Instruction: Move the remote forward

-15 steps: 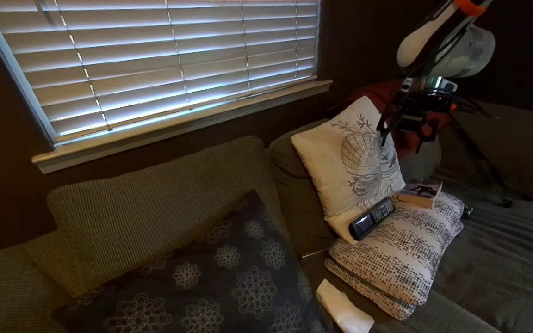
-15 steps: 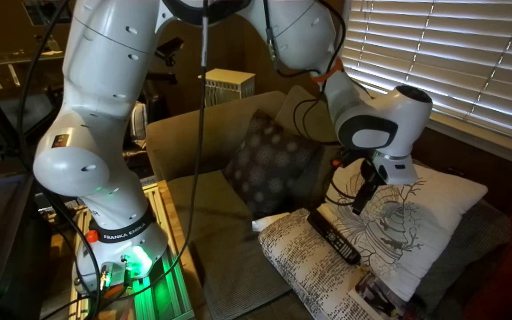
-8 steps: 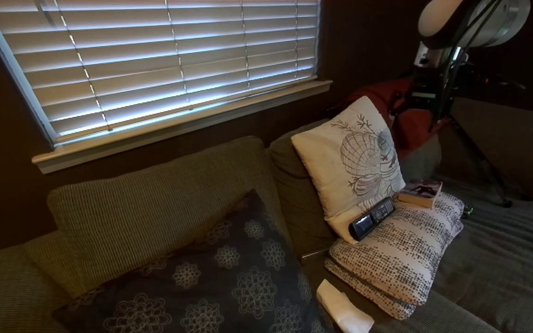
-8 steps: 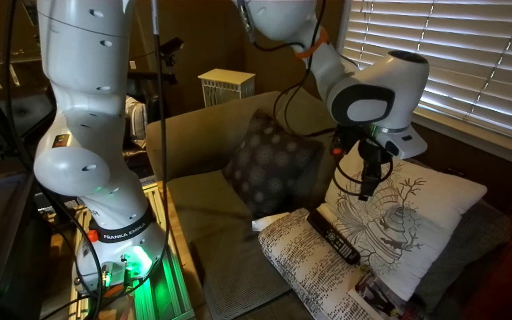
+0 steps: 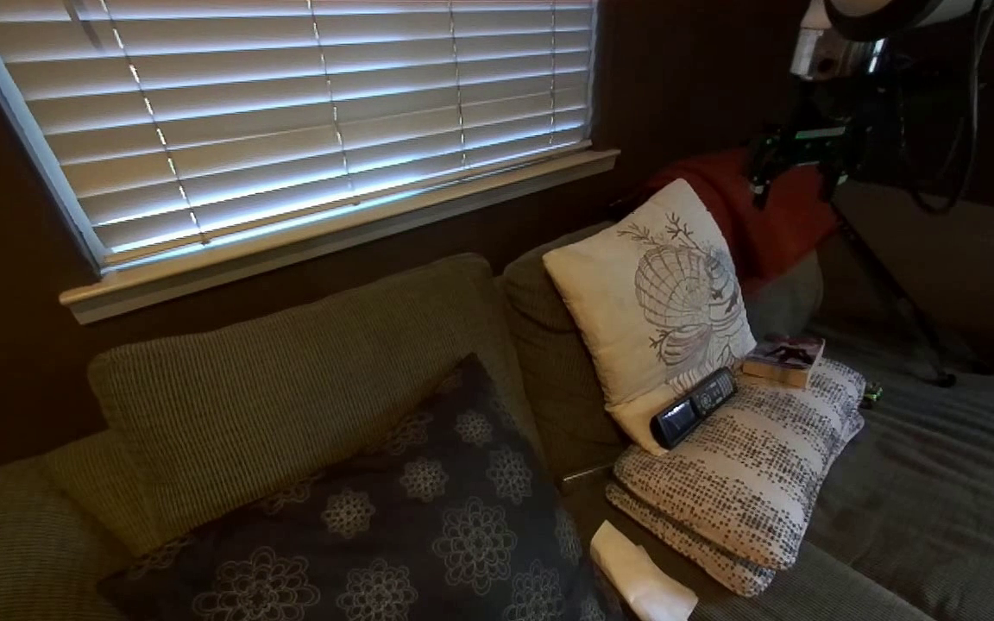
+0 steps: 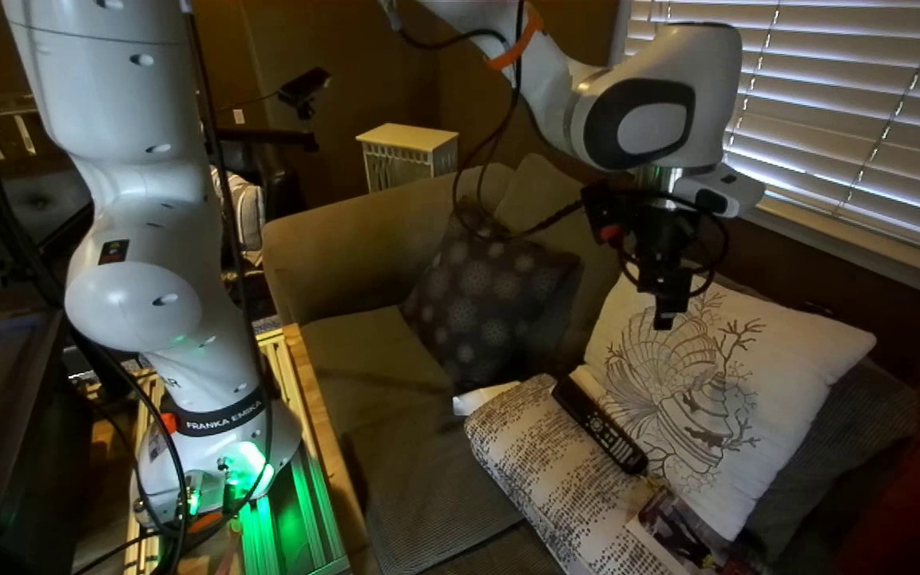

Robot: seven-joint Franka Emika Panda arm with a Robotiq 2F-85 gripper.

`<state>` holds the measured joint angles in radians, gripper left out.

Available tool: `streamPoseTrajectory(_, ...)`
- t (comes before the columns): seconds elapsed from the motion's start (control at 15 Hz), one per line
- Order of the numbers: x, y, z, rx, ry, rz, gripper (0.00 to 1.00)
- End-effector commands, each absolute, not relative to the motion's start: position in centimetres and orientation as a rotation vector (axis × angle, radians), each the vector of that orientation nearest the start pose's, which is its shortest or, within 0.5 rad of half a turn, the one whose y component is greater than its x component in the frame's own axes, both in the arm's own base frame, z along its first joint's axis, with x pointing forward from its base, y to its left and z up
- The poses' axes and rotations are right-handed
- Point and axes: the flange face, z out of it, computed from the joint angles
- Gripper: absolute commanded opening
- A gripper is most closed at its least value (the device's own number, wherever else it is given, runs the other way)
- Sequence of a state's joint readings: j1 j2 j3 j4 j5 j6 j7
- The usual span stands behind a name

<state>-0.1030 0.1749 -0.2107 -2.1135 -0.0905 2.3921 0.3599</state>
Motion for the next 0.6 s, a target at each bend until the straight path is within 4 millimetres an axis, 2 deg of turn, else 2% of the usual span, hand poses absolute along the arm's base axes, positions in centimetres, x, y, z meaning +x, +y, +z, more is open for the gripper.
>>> streamPoseTrajectory(0.0,53.72,-16.42,36.31,-3.188,0.804,-0.104,1.0)
streamPoseTrajectory(0.07,53.67,-16.24,36.58,-3.207,0.759,-0.076,1.0)
streamPoseTrajectory(0.13,54.57,-16.91,35.6,-3.159,0.849,-0.118,1.0)
streamPoseTrajectory(0.53,54.31,-16.58,36.17,-3.182,0.793,-0.093,1.0)
